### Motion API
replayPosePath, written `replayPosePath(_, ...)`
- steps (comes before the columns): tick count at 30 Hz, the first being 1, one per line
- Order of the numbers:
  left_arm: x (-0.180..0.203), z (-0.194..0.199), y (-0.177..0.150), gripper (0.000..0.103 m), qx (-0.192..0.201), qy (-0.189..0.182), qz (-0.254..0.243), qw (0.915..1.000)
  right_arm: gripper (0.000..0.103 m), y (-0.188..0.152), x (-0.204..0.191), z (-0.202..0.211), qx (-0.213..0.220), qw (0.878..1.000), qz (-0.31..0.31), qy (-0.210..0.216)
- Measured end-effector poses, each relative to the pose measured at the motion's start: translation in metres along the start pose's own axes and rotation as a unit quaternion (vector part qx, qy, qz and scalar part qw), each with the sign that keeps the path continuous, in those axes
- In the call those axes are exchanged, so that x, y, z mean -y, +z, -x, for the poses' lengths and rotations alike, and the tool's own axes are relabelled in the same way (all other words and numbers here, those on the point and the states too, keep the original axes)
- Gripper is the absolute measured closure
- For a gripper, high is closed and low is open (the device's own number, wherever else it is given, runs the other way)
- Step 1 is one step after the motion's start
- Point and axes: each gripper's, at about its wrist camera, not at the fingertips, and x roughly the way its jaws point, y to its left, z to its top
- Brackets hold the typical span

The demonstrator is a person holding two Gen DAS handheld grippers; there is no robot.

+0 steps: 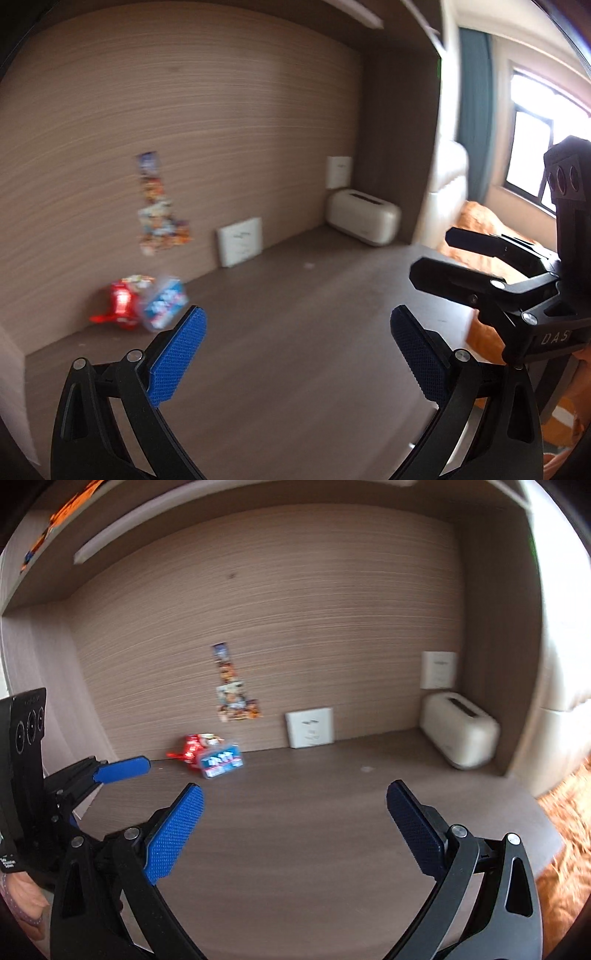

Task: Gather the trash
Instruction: 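Move both open tools to the desk toward the red bag and clear box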

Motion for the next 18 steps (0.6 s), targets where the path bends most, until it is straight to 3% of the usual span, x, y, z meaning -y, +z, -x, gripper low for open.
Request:
replayPosePath(6,-0.068,-0.001,0.001,0.005,0.008,0.055,0.010,0.9984,0.004,0.021,-0.041,-0.055,-0.010,0.999,0.019,0.038)
replayPosePath(18,-0.157,-0.024,-0.008,0.005,-0.019,0.101,0.028,0.9943,0.004,0.038,-0.082,-0.135,-0.030,0.997,0.029,0.068)
